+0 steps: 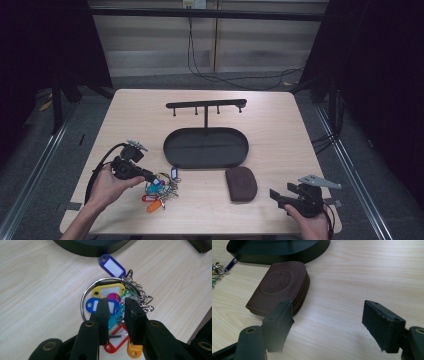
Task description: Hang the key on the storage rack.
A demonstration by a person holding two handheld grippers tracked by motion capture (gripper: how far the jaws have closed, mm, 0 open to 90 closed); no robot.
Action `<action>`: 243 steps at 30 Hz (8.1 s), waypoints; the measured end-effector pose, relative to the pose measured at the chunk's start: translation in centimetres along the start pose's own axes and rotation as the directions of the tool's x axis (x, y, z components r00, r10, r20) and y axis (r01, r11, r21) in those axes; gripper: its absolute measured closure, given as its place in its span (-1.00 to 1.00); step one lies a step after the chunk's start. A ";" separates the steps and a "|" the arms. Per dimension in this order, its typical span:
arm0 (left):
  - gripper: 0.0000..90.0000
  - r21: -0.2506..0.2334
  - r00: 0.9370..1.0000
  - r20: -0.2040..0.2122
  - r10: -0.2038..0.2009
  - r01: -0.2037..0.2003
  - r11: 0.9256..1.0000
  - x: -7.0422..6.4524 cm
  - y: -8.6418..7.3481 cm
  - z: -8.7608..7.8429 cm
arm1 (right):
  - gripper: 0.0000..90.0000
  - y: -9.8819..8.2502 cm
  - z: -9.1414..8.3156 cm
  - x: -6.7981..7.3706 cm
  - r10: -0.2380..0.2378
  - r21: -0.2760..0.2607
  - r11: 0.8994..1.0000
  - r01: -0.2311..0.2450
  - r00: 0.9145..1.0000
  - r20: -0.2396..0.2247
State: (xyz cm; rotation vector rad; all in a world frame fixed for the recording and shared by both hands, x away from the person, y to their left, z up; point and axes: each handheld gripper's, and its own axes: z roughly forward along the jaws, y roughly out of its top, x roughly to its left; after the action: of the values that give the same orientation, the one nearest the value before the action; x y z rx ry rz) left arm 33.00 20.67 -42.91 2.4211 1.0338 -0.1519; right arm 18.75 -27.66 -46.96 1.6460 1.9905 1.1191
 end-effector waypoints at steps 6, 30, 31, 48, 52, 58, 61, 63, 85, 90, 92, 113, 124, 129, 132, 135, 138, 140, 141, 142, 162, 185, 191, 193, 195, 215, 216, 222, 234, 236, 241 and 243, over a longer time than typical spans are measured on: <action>0.69 0.041 1.000 -0.012 0.008 -0.008 0.999 0.7 1.3 0.5 | -0.46 0.0 0.1 0.0 0.002 0.003 1.000 -0.002 1.000 -0.002; 0.74 0.156 0.998 -0.062 -0.008 0.018 0.988 3.1 2.2 3.5 | -0.47 0.0 0.2 -0.1 0.013 0.010 1.000 -0.013 1.000 -0.012; 0.72 0.164 0.998 -0.065 -0.008 0.019 0.986 3.2 2.3 3.6 | -0.47 -0.1 0.2 -0.1 0.014 0.010 1.000 -0.014 1.000 -0.009; 0.56 0.231 0.993 -0.111 0.024 0.002 0.973 2.8 2.9 4.7 | -0.48 -0.1 0.2 -0.2 0.023 0.015 1.000 -0.023 1.000 -0.014; 0.57 0.229 0.995 -0.099 0.020 0.003 0.973 3.0 3.1 4.8 | -0.48 -0.1 0.3 -0.2 0.022 0.017 1.000 -0.022 1.000 -0.013; 0.62 0.238 0.993 -0.109 0.032 -0.005 0.971 2.8 3.5 4.9 | -0.48 0.0 0.3 -0.2 0.022 0.021 1.000 -0.021 1.000 -0.011; 0.59 0.246 0.993 -0.113 0.022 0.006 0.969 2.9 3.7 5.1 | -0.48 -0.1 0.3 -0.2 0.023 0.022 0.999 -0.023 1.000 -0.010; 0.54 0.254 0.994 -0.109 0.020 0.008 0.967 2.9 4.0 5.2 | -0.48 -0.1 0.3 -0.2 0.021 0.022 1.000 -0.021 1.000 -0.011; 0.79 0.265 0.968 -0.221 0.116 -0.055 0.963 1.7 4.3 5.7 | -0.48 -0.1 0.4 -0.2 0.024 0.027 0.999 -0.024 1.000 -0.010; 0.91 0.293 0.963 -0.233 0.139 -0.067 0.954 1.2 4.5 5.9 | -0.48 -0.1 0.4 -0.2 0.021 0.027 0.999 -0.021 1.000 -0.009; 0.92 0.308 0.961 -0.243 0.133 -0.053 0.950 1.1 4.8 6.1 | -0.48 -0.1 0.4 -0.2 0.021 0.026 0.999 -0.021 1.000 -0.006; 0.95 0.256 0.996 -0.088 -0.012 0.034 0.966 2.6 5.2 3.8 | -0.48 -0.1 0.4 -0.3 0.026 0.033 0.999 -0.025 1.000 -0.004; 0.95 0.225 0.999 -0.038 -0.001 0.010 0.974 1.6 5.4 2.4 | -0.48 -0.1 0.5 -0.3 0.027 0.033 0.999 -0.027 1.000 -0.003; 0.95 0.213 1.000 -0.020 0.019 -0.014 0.977 0.8 5.7 1.6 | -0.48 -0.1 0.5 -0.3 0.029 0.033 0.999 -0.028 1.000 -0.002; 0.95 0.207 0.999 -0.013 0.031 -0.028 0.978 0.3 5.9 1.2 | -0.48 -0.1 0.5 -0.3 0.027 0.032 0.999 -0.027 1.000 -0.003; 0.95 0.205 0.999 -0.014 0.046 -0.042 0.978 -0.2 6.0 1.0 | -0.48 -0.1 0.4 -0.3 0.029 0.032 0.999 -0.029 1.000 -0.003; 0.95 0.204 0.998 -0.007 0.065 -0.062 0.977 -0.9 6.1 0.8 | -0.48 -0.1 0.5 -0.3 0.029 0.034 0.999 -0.029 1.000 -0.003; 0.95 0.201 0.997 -0.006 0.079 -0.076 0.977 -1.6 6.2 0.6 | -0.48 -0.1 0.5 -0.3 0.029 0.034 0.999 -0.029 1.000 -0.003; 0.95 0.197 0.996 -0.005 0.089 -0.086 0.977 -1.9 6.2 0.5 | -0.48 -0.1 0.5 -0.3 0.030 0.034 0.999 -0.030 1.000 -0.004; 0.95 0.193 0.995 0.002 0.095 -0.094 0.977 -2.2 6.3 0.3 | -0.48 -0.1 0.5 -0.3 0.030 0.034 0.999 -0.030 1.000 -0.004; 0.95 0.200 0.974 0.049 0.221 -0.226 0.953 -7.0 7.1 0.5 | -0.48 -0.1 0.4 -0.4 0.037 0.031 0.999 -0.037 0.999 -0.003; 0.96 0.317 0.963 0.013 0.268 -0.258 0.913 -9.4 8.3 0.0 | -0.49 -0.1 0.4 -0.4 0.042 0.031 0.999 -0.042 0.999 0.000; 0.96 0.318 0.949 0.035 0.315 -0.309 0.897 -10.2 8.9 -0.7 | -0.49 -0.1 0.4 -0.4 0.041 0.031 0.999 -0.041 0.999 -0.001; 0.95 0.326 0.946 0.027 0.324 -0.315 0.891 -10.3 9.1 -1.0 | -0.49 -0.1 0.4 -0.4 0.041 0.032 0.999 -0.041 0.999 -0.001; 0.95 0.315 0.950 0.019 0.311 -0.301 0.900 -10.2 9.3 -1.4 | -0.49 -0.1 0.4 -0.4 0.042 0.031 0.999 -0.042 0.999 -0.001; 0.95 0.276 0.964 0.009 0.266 -0.258 0.926 -9.4 11.4 -4.6 | -0.49 -0.1 0.3 -0.3 0.034 0.025 0.999 -0.034 0.999 0.001; 0.95 0.276 0.964 0.006 0.265 -0.257 0.926 -9.4 11.5 -4.7 | -0.49 -0.1 0.3 -0.3 0.033 0.025 0.999 -0.033 0.999 0.001; 0.95 0.277 0.965 0.001 0.264 -0.254 0.927 -9.5 12.0 -5.6 | -0.49 -0.1 0.3 -0.3 0.035 0.024 0.999 -0.035 0.999 0.000; 0.95 0.299 0.973 -0.005 0.233 -0.221 0.928 -8.7 13.0 -6.7 | -0.50 -0.1 0.3 -0.3 0.034 0.026 0.999 -0.034 0.999 -0.001; 0.95 0.306 0.973 -0.013 0.232 -0.217 0.927 -8.7 13.2 -6.8 | -0.50 0.0 0.3 -0.3 0.034 0.026 0.999 -0.034 0.999 -0.002; 0.95 0.320 0.974 -0.021 0.225 -0.206 0.925 -8.4 13.7 -7.2 | -0.50 0.0 0.3 -0.4 0.035 0.027 0.999 -0.035 0.999 -0.004; 0.95 0.324 0.974 -0.023 0.226 -0.206 0.923 -8.3 13.9 -7.4 | -0.50 0.0 0.3 -0.3 0.035 0.027 0.999 -0.035 0.999 -0.003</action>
State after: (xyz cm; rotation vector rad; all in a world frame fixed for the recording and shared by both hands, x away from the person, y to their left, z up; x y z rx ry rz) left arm 36.25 10.75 -28.49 2.8315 0.8082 -0.1833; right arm 19.03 -27.86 -47.28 1.6991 1.9946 1.1136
